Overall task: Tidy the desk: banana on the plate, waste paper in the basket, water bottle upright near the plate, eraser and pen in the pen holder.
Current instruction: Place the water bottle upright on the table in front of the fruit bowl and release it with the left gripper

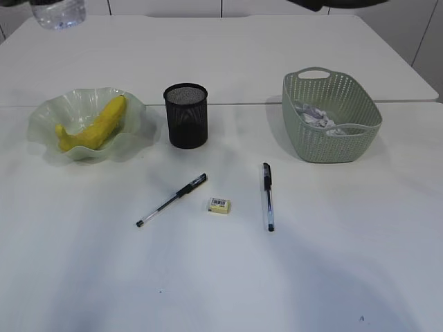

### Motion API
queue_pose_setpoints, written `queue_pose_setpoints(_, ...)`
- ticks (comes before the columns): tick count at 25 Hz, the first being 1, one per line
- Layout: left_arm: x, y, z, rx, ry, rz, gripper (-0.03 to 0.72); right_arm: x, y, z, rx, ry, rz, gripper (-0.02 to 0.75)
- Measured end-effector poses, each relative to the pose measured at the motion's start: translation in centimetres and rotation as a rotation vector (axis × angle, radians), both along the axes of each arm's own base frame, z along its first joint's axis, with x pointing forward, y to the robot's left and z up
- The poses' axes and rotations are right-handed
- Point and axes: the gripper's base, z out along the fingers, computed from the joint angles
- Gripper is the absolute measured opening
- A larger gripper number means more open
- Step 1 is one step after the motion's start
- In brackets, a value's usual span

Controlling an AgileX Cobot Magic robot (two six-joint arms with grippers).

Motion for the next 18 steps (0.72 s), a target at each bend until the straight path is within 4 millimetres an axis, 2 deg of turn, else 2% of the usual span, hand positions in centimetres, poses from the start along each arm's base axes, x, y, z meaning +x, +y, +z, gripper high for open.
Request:
queue_pose_setpoints(3, -0.3, 0.1, -1.5, 0.002, 0.042, 0.004, 0.34, 0.0, 0.0, -0.2, -0.002, 0.005, -0.002, 0.553)
queue_pose_setpoints(7, -0.4, 0.0, -2.4, 0.05, 0.05, -0.016, 0.34, 0.0, 0.0, -0.2, -0.001, 0.006, -0.005, 0.553)
queue_pose_setpoints(18, -0.7, -0.7, -2.2, 0.091, 0.007, -0.113, 0.34, 0.1, 0.0, -0.2, -0.001, 0.006, -0.007, 0.553)
